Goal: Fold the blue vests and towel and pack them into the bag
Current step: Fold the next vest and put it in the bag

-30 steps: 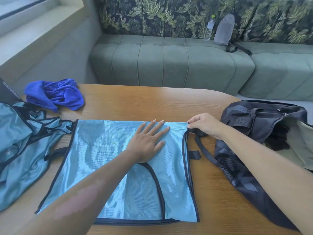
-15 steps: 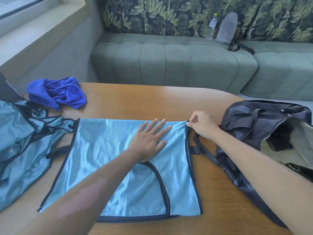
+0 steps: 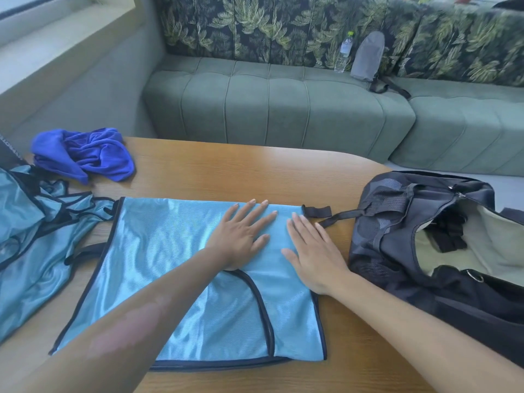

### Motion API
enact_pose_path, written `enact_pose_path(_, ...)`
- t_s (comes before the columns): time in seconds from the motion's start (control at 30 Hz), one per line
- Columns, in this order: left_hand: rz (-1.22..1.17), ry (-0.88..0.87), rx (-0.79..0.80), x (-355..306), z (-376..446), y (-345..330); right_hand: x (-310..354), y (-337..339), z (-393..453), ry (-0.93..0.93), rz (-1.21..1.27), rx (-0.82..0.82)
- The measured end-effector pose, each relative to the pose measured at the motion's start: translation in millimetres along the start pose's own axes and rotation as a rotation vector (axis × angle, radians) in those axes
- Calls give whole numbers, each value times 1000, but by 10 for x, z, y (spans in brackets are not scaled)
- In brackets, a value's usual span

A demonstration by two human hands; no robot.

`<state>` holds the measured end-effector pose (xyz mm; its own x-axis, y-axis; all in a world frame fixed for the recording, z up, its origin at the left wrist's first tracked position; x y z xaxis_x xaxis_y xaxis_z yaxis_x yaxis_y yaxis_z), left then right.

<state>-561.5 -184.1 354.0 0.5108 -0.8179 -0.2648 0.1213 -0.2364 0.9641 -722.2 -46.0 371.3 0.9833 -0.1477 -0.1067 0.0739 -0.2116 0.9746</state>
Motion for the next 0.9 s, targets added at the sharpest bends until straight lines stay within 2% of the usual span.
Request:
enact_pose_path(0.3, 1, 7, 76, -6, 4, 45, -178, 122, -64, -126, -135, 70)
enact_pose_path(0.4, -145, 26, 157, 21, 72, 128, -150, 248, -134, -146, -110, 93)
enact_pose_path(0.5, -325, 63, 50, 210, 7, 315, -25, 360, -375, -106, 12, -31)
enact_pose_path(0.6, -269, 128, -61, 611, -279, 529, 311, 484, -800, -64, 214, -153)
enact_pose_path(0.77, -169, 217, -163, 1377, -979, 744, 821, 357, -1385, -70, 294, -71)
enact_pose_path(0.9, -97, 248, -96, 1590, -1437, 775, 869, 251, -1409, -158, 221, -73)
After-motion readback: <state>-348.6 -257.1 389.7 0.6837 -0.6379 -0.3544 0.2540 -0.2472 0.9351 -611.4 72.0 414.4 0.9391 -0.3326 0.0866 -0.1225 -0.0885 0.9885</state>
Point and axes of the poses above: each hand's wrist, its own z-axis towards the middle knuckle, its own y-axis out of the back of the hand, x = y × z, the point moved 2 cm from there along z, towards the middle knuckle, and after that the axes turned 10 degrees about -z, right-handed, at the moved point
